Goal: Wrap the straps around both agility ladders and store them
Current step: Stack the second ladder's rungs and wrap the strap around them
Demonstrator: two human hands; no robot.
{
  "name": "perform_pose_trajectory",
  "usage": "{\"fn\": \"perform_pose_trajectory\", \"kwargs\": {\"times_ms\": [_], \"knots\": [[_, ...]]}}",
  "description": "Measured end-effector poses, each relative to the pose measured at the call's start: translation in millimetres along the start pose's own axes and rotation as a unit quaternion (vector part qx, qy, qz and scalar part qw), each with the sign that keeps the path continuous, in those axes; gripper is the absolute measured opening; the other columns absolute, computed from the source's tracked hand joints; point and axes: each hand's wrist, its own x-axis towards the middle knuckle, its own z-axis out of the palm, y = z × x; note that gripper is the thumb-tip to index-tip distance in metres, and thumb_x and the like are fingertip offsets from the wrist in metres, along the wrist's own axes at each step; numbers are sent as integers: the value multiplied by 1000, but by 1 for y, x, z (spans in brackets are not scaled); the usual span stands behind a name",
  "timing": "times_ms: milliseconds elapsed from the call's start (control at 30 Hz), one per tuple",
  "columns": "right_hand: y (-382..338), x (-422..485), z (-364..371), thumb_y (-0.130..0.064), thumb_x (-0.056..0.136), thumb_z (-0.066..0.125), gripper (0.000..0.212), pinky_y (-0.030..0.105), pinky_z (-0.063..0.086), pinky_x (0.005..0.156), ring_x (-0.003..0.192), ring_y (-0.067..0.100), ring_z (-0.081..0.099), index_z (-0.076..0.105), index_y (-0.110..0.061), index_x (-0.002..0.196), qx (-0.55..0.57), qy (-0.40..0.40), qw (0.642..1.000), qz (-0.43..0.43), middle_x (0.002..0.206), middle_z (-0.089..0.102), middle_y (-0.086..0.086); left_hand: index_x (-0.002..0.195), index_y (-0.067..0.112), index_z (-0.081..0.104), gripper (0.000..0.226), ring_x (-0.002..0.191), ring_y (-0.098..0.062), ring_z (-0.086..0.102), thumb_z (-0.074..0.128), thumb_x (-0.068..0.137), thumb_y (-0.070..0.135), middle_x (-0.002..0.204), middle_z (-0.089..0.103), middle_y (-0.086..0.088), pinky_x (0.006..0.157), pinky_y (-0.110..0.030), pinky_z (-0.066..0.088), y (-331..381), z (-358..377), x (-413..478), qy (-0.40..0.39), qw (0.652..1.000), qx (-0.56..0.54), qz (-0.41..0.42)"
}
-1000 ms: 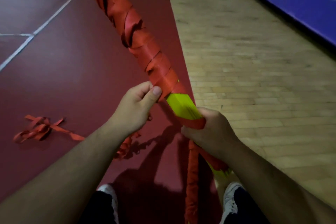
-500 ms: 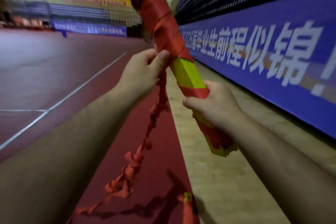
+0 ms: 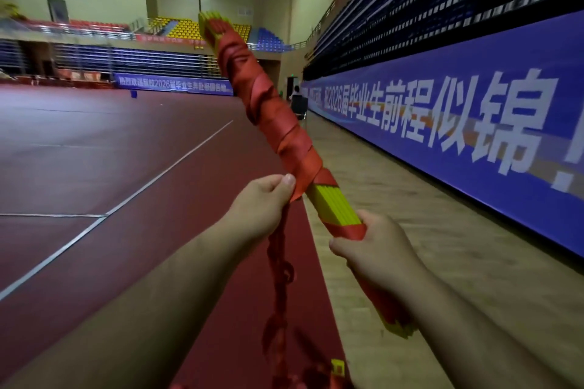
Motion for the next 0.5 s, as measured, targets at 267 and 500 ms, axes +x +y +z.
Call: {"fn": "perform_pose_trajectory", "kwargs": {"times_ms": [267, 500], "knots": [[54, -4, 44, -20, 71, 78, 13, 36, 51, 59, 60, 22, 66, 66, -19, 73, 30, -42, 998, 41, 65, 68, 5, 82, 13, 63, 34, 71, -21, 59, 48, 100, 38, 77, 68, -10, 79, -53, 54, -70, 18, -16, -28, 995, 25, -95], [104, -12, 86, -28, 57, 79, 34, 44, 55, 59, 55, 26, 65, 71, -10, 85, 162, -157, 965, 132, 69, 71, 12, 79, 17, 44, 32, 50, -13, 37, 40, 106, 34, 58, 38, 3, 52, -26, 42, -128, 57, -28, 32, 974, -120, -188]]}}
